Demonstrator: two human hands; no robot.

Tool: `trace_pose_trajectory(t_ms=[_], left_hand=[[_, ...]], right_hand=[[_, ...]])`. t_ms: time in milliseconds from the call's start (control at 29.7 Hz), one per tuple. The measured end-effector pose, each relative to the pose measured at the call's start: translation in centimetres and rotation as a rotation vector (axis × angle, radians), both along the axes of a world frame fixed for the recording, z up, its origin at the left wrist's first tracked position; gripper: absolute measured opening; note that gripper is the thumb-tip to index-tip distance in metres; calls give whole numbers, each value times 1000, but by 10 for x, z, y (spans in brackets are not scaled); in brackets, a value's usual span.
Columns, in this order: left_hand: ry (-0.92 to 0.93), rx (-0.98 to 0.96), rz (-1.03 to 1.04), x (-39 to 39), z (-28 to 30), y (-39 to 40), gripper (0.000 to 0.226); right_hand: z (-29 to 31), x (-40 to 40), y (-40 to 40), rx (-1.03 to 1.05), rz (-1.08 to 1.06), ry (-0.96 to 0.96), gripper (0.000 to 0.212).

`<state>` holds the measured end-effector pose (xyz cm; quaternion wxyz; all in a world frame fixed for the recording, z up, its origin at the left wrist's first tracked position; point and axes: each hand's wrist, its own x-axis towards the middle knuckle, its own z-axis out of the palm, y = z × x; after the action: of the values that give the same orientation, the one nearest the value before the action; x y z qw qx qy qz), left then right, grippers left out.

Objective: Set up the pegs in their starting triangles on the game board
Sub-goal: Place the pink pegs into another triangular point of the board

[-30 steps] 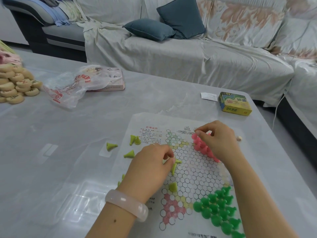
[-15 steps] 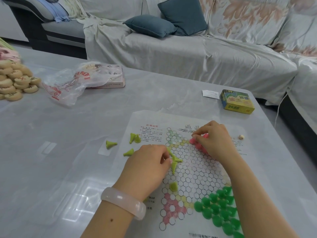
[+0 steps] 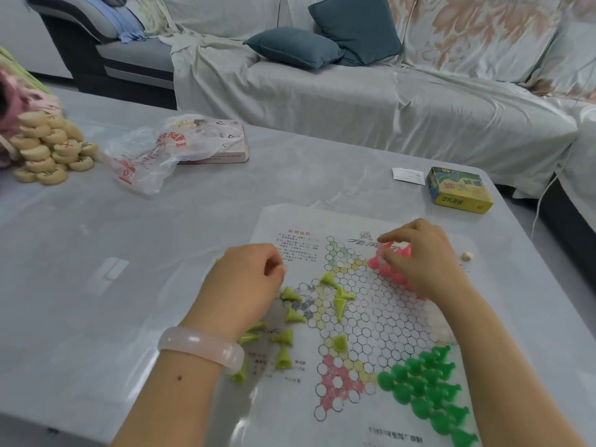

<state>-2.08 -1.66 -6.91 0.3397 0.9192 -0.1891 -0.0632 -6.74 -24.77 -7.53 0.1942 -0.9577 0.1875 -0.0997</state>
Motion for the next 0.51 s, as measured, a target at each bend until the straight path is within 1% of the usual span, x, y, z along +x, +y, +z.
trace_pose_trajectory(t_ms=[67,202,236,371,505], left_hand=[[4,15,0,3,-1,9,11],[-3,46,-39,4,-3,22,9],[-5,47,-36,3,-4,26,9],[-24,33,-22,3,-7,37,9],[-28,39,-39,2,-7,35,10]], right_hand=[[6,-2,0,-39,12,0,18],[5,-8,1,-78,33,75,17],[4,-9,-1,-74,24,62,18],[6,-9,-9,-47,-103,-87,18],[0,-6,-10,-92,-157,-53,20]])
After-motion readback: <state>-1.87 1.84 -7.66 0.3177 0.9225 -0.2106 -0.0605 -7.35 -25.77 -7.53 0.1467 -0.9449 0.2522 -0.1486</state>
